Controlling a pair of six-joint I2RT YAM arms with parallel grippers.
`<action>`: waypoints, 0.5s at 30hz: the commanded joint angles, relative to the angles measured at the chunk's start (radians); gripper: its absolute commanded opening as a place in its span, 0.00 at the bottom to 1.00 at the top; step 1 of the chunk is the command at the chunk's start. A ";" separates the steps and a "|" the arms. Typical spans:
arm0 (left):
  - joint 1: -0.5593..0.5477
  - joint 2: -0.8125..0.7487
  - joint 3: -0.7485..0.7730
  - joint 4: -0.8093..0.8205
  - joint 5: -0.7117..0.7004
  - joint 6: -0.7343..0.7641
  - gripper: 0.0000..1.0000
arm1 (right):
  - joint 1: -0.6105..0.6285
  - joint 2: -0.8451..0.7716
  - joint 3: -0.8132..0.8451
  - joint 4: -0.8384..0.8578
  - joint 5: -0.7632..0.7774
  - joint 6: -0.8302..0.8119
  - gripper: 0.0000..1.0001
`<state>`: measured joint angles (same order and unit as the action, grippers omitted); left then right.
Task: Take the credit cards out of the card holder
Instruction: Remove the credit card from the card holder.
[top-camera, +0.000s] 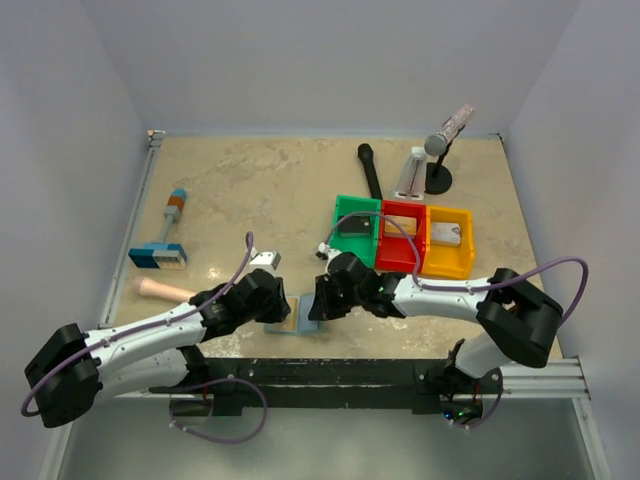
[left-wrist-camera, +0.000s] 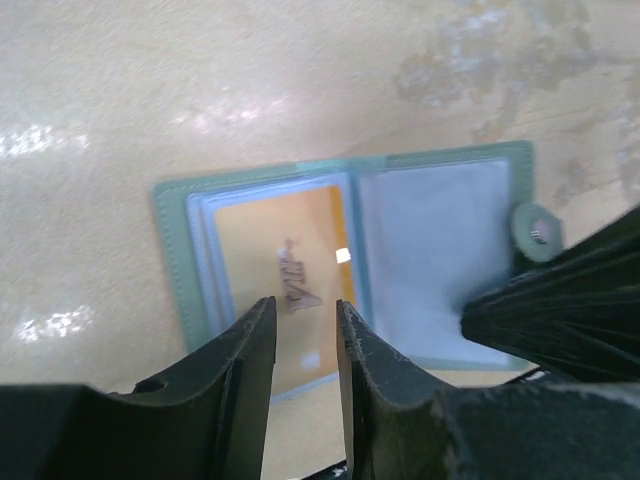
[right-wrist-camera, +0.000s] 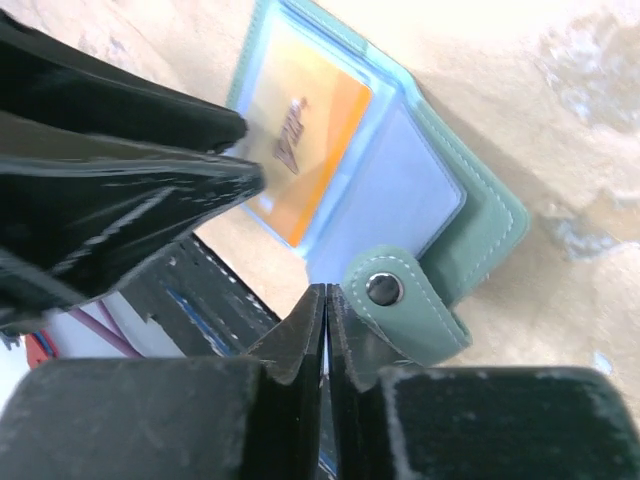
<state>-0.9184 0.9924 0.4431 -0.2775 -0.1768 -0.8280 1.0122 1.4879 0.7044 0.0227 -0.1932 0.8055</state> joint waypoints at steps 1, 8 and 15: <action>0.001 0.014 -0.040 -0.049 -0.107 -0.040 0.35 | -0.006 0.026 0.073 0.003 -0.002 0.018 0.10; 0.001 0.057 -0.069 -0.022 -0.132 -0.054 0.31 | -0.006 0.055 0.087 0.028 -0.032 0.049 0.28; 0.001 0.052 -0.076 0.006 -0.110 -0.051 0.31 | -0.006 0.117 0.113 0.059 -0.057 0.080 0.34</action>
<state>-0.9184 1.0374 0.4019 -0.2504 -0.2783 -0.8722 1.0122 1.5837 0.7715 0.0341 -0.2230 0.8536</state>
